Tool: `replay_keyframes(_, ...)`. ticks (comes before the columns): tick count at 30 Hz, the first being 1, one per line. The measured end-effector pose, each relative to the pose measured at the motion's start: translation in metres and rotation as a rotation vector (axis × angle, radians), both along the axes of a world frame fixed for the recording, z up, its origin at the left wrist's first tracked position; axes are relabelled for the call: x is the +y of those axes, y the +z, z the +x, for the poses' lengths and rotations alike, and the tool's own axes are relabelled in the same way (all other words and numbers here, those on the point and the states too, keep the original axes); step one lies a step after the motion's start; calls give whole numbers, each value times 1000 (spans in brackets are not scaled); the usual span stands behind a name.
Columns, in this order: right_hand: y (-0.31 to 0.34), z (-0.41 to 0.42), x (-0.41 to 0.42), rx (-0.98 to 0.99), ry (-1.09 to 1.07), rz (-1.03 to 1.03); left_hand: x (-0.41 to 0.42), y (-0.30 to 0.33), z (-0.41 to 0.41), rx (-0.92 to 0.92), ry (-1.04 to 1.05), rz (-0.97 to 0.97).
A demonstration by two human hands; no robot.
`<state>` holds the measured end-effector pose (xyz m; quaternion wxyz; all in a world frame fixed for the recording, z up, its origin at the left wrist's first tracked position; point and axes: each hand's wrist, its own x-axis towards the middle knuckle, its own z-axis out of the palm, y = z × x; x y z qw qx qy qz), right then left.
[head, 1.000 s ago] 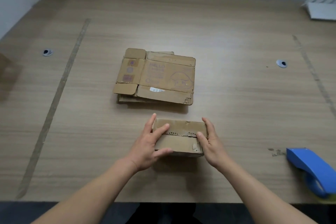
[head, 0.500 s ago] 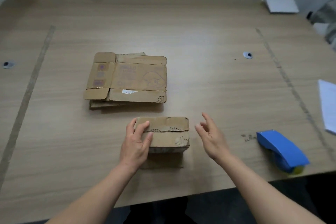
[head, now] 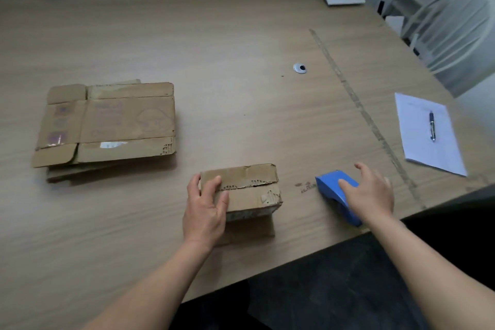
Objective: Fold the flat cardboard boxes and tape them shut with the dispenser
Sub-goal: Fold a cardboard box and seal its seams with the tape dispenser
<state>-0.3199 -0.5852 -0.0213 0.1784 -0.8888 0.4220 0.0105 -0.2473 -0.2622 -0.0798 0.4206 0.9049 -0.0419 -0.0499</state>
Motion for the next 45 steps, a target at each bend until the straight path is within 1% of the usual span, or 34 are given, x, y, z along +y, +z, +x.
replay_keyframes(3,-6,-4,-22,170,-60,90,-6,-1,-2,-2,-1,8)
replay_keyframes(5,-10,-6,-31,224,-75,187,-7,-1,-2,-7,4,13)
replay_keyframes(9,-17,-7,-39,169,-116,344,-9,1,-3,-17,15,14)
replay_keyframes(15,-21,-7,-45,110,-195,464,-10,2,-4,-1,24,19)
replay_keyframes(19,-21,-7,-45,72,-298,658,-11,3,-4,-3,23,24)
replay_keyframes(21,-23,-6,-43,40,-317,702,-11,2,-4,-2,23,24)
replay_keyframes(23,-25,-2,-42,36,-322,740,-11,2,-3,-1,22,23)
replay_keyframes(26,-23,2,-39,88,-346,814,-12,3,-3,-1,27,23)
replay_keyframes(28,-19,1,-39,94,-371,836,-12,3,-3,-2,26,27)
replay_keyframes(30,-13,2,-39,57,-391,860,-11,2,-3,-1,25,37)
replay_keyframes(33,3,6,-35,24,-371,852,-10,1,-3,-3,27,78)
replay_keyframes(39,56,28,-18,30,-251,824,-13,6,-3,-48,36,160)
replay_keyframes(41,75,37,-7,15,-196,801,-14,10,-3,-70,29,229)
replay_keyframes(45,109,56,20,-32,-80,800,-14,23,3,-214,1,367)
